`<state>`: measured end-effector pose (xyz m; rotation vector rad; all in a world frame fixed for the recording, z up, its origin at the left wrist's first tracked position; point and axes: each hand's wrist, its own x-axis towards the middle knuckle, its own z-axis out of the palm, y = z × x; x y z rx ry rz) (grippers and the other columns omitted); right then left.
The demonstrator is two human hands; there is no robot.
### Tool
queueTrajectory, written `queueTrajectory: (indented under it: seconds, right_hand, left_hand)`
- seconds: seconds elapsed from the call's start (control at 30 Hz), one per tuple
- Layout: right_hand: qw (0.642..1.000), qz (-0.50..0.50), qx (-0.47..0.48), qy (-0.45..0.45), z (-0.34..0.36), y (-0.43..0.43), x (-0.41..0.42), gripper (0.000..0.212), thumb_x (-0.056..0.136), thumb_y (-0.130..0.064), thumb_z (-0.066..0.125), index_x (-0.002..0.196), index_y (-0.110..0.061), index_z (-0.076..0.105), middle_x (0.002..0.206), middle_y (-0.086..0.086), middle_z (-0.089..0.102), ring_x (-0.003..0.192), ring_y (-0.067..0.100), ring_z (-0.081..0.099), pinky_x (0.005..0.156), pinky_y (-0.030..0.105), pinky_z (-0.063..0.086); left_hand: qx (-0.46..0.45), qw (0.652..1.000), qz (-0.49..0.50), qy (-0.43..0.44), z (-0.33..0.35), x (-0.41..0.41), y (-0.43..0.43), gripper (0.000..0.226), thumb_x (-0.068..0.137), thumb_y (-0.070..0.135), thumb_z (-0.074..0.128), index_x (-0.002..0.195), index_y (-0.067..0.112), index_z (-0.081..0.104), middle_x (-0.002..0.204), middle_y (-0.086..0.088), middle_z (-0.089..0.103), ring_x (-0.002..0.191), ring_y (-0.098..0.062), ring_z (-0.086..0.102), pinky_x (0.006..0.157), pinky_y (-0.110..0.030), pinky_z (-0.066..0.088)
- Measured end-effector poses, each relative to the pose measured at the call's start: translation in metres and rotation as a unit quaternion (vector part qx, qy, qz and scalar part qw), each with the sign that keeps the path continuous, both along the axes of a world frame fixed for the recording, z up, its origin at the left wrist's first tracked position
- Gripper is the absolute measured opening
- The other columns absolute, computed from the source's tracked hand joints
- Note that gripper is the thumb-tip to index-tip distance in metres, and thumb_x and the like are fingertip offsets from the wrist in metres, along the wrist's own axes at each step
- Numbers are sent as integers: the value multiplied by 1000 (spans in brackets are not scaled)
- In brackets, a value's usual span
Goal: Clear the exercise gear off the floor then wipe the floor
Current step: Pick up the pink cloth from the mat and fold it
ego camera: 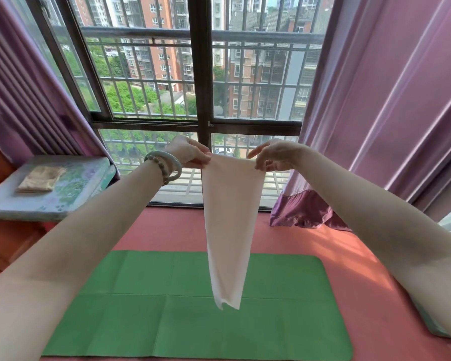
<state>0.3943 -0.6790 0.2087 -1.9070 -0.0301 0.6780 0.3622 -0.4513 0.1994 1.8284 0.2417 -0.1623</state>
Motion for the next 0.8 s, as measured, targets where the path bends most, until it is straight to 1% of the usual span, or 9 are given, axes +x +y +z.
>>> queueTrajectory:
  seconds: [0.1,0.23,0.33,0.43,0.5,0.6,0.67,0.73,0.8]
  right_hand:
    - [1000,-5,5,-8,0,2,0,29,77,17,53,91,-7,61,94,10,55,81,18,55,63,20,53]
    - [1000,-9,10,-22,0,2,2,29,77,16,53,93,-6,61,98,10,54,83,18,54,71,24,52]
    - [999,-20,-4,-46,-1,2,3,27,76,16,56,93,-3,64,95,10,57,82,17,56,70,22,52]
    - [995,-29,-30,-87,-3,2,4,28,73,17,58,95,2,65,88,9,60,81,18,58,67,21,52]
    - [994,-30,-40,-101,-5,2,5,22,72,17,58,86,2,66,82,10,61,80,19,58,69,23,52]
    - [990,-30,-54,-125,-9,1,8,19,70,19,59,75,1,64,75,12,61,76,21,58,78,29,53]
    - [987,-34,-66,-142,-11,1,10,17,69,19,61,78,5,66,74,12,61,74,21,59,79,30,54]
    - [984,-37,-86,-153,-13,1,12,22,69,18,61,89,9,67,74,11,62,75,21,60,77,29,55]
    - [980,-35,-116,-160,-14,2,14,28,70,18,59,95,12,66,74,10,61,76,21,60,75,28,54]
  left_hand:
    - [16,1000,18,-19,-3,-2,-1,24,72,-7,74,93,3,67,96,-18,68,84,-27,70,68,-29,59]
    - [46,997,43,-52,-8,-1,-4,19,72,-5,75,81,10,66,93,-16,68,81,-26,70,72,-31,59]
    - [59,995,53,-68,-12,0,-5,17,73,-4,75,78,10,66,89,-17,69,78,-26,70,73,-33,59]
    - [71,994,45,-73,-14,1,-5,15,73,-4,75,79,8,66,86,-17,69,75,-26,70,72,-32,59]
    - [79,993,41,-75,-15,2,-5,14,73,-4,74,79,7,67,84,-16,69,73,-25,70,72,-33,59]
    - [100,991,34,-80,-16,5,-4,14,74,-4,74,76,8,68,81,-14,68,73,-25,69,72,-33,59]
    - [111,990,29,-85,-17,8,-4,11,75,-3,73,78,7,69,80,-14,68,73,-25,69,71,-32,59]
    - [127,988,18,-90,-19,12,-4,9,77,-1,73,84,2,70,78,-13,68,70,-22,68,70,-30,59]
    - [148,985,1,-91,-21,16,-5,11,78,1,72,89,-1,71,75,-12,67,66,-19,67,70,-29,59]
